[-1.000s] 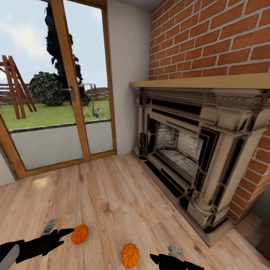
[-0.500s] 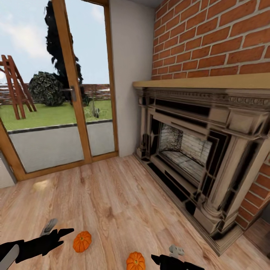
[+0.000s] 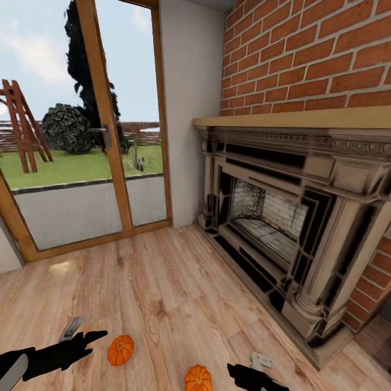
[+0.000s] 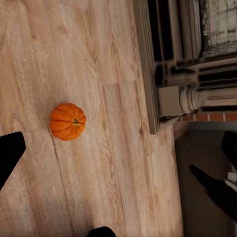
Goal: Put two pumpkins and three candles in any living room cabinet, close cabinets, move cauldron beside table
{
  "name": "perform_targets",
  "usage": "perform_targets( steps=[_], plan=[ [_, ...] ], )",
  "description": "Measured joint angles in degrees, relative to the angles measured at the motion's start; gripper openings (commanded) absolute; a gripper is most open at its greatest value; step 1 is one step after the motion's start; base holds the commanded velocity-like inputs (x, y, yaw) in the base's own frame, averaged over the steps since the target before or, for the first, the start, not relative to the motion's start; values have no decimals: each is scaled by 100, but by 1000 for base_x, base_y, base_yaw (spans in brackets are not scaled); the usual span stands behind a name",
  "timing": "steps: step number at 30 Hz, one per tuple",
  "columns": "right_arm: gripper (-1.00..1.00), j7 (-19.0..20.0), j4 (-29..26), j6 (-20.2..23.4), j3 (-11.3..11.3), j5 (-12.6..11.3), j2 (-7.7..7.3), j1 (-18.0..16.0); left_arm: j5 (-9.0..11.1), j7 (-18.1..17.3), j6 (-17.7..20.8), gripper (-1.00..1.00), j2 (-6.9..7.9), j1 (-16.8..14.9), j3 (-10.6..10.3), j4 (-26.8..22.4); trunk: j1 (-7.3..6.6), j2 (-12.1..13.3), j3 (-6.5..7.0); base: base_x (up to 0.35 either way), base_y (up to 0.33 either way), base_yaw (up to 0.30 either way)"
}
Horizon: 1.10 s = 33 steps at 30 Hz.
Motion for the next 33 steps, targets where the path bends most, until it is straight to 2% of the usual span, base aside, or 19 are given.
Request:
perform_targets(
  steps=[4,10,12,18,21,26,29,33],
  plan=[
    [100,586,-20,20,-21,-20,4,1,0,-2,1,100,-2,-1,0,-1,-1,0,0,95,163,0],
    [100,808,-22,42,-38,-25,5,0,14,-172,13,100,6,-2,5,0,0,0,0,31,49,0],
    [100,828,-22,39,-36,-25,5,0,23,-317,26,100,9,-2,3,-9,0,0,0,3,5,0],
    [100,922,-26,38,-12,-26,5,0,10,-1048,80,100,52,-2,1,-12,0,0,0,0,1,0],
    [100,1236,-28,38,-4,-22,1,0,8,-1379,79,100,100,-2,1,-10,0,0,0,0,0,0],
    [100,1724,-22,46,-6,-13,4,1,18,-1547,78,100,150,-2,2,-1,0,0,0,0,0,0],
    [100,1776,-22,48,-7,-22,5,0,20,-1563,78,100,156,-2,3,-1,0,0,0,0,0,0],
    [100,1810,-21,45,-7,-27,2,2,19,-1567,75,100,156,1,3,0,87,-159,-71,0,0,0]
  ],
)
